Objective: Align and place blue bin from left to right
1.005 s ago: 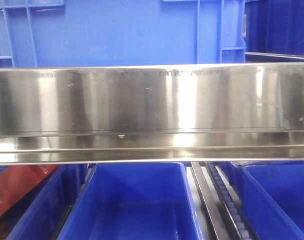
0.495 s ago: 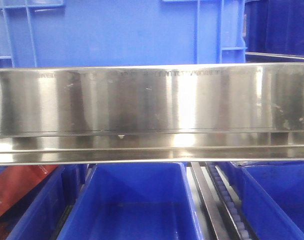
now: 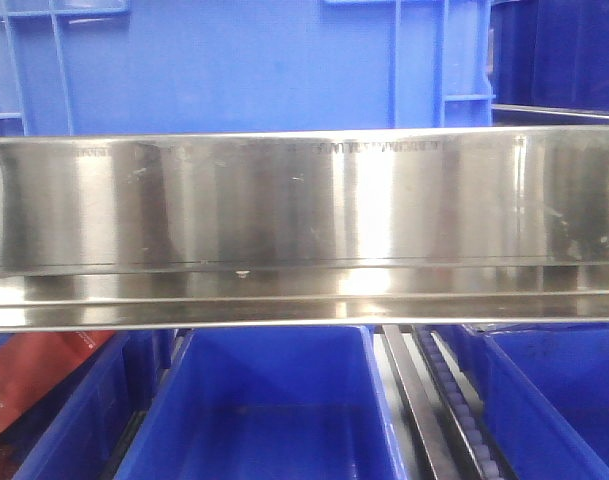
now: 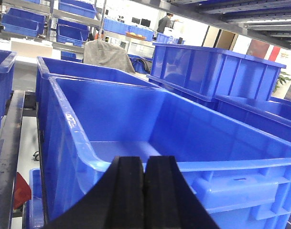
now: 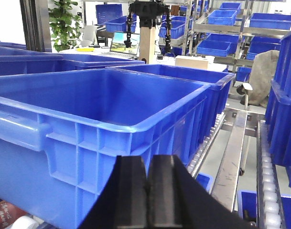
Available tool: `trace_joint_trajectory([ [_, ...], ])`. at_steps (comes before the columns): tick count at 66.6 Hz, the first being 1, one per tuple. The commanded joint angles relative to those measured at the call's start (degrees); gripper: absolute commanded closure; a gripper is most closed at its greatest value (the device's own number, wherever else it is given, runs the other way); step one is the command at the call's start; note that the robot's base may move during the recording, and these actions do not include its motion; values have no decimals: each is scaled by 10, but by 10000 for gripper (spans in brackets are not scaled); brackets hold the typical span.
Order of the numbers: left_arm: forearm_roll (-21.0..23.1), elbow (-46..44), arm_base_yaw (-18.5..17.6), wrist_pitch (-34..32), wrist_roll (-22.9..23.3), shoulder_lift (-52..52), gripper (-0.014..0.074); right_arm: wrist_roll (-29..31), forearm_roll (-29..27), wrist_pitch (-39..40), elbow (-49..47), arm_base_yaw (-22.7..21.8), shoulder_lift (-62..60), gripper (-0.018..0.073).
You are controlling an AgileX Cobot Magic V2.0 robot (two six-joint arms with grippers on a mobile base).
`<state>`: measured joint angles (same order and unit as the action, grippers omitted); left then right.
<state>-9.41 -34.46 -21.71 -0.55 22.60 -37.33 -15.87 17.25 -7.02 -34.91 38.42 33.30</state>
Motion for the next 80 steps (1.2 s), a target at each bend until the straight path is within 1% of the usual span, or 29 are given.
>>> trace_joint_trajectory([
  [1, 3, 0, -2, -10, 3, 4, 707, 4, 0, 21, 1, 1, -7, 629],
  [4, 3, 0, -2, -10, 3, 4, 707, 4, -3, 23, 2, -3, -13, 629],
  [6, 3, 0, -2, -10, 3, 4, 707, 16, -4, 27, 5, -11, -20, 629],
  [9, 3, 0, -2, -10, 3, 4, 707, 59, -16, 37, 13, -27, -30, 629],
  [13, 3, 0, -2, -10, 3, 4, 707, 128, -67, 49, 30, -58, -51, 629],
  [14, 3, 0, -2, -10, 3, 4, 707, 147, -87, 51, 36, -70, -57, 629],
  [17, 3, 0, -2, -10, 3, 4, 707, 182, -122, 55, 52, -95, -69, 629],
  [18, 3, 0, -2, -10, 3, 4, 707, 201, -139, 59, 60, -113, -78, 629],
  [20, 3, 0, -2, -10, 3, 4, 707, 218, -155, 61, 73, -134, -88, 629],
  [27, 3, 0, -2, -10, 3, 4, 707, 225, -166, 62, 115, -198, -120, 629],
  [37, 3, 0, -2, -10, 3, 4, 707, 225, -184, 62, 178, -254, -178, 629],
  [42, 3, 0, -2, -10, 3, 4, 707, 225, -184, 62, 201, -263, -205, 629],
  [52, 3, 0, -2, -10, 3, 4, 707, 224, -184, 62, 249, -264, -254, 629],
  [61, 3, 0, -2, -10, 3, 4, 707, 184, -185, 62, 282, -264, -291, 629],
  [73, 3, 0, -2, -10, 3, 4, 707, 184, -185, 62, 319, -264, -332, 629],
  [80, 3, 0, -2, -10, 3, 4, 707, 184, -185, 70, 344, -264, -333, 629],
])
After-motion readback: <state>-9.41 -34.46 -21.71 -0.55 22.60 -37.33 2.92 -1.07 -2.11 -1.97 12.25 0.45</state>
